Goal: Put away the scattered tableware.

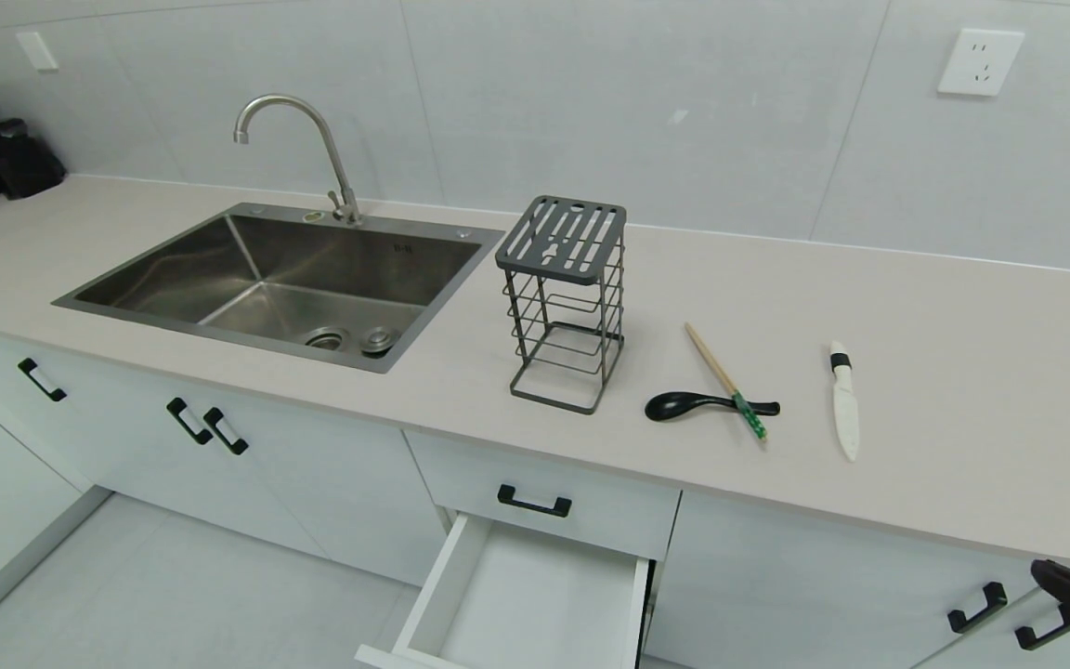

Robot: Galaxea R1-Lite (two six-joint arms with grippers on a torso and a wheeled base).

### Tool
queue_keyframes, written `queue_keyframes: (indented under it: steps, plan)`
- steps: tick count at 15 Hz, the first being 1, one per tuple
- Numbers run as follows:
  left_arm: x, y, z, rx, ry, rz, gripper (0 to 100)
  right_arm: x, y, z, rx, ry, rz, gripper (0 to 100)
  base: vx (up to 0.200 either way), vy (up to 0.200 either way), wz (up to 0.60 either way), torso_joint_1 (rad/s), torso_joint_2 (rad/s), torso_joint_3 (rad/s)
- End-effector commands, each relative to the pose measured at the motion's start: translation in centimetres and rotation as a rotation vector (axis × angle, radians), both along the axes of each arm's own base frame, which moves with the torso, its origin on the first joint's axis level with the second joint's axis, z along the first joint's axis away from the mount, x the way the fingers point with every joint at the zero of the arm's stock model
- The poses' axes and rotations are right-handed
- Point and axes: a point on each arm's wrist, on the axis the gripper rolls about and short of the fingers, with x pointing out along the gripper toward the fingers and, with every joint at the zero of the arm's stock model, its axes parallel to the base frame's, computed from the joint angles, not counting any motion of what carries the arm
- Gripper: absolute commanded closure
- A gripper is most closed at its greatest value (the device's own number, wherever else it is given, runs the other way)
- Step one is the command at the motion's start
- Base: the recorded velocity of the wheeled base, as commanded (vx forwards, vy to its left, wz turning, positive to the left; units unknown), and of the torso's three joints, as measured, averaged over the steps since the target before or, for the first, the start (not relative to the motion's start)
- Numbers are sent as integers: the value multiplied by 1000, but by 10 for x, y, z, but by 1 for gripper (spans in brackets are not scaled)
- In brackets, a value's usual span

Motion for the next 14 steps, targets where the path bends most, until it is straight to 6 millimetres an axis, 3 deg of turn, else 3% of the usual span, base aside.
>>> queue_keyframes:
  steps: [1, 7, 14]
  plan:
    - [0, 0, 0, 0, 2, 1, 0, 25, 4, -10, -10, 78, 12, 0, 0, 0, 0, 0, 0, 0]
    - [0, 0, 0, 0, 2, 1, 0, 54, 11, -21, -21, 123, 37, 0, 0, 0, 0, 0, 0, 0]
    - [0, 0, 0, 3, 1, -1, 0, 115, 43, -53, -77, 178, 157, 0, 0, 0, 0, 0, 0, 0]
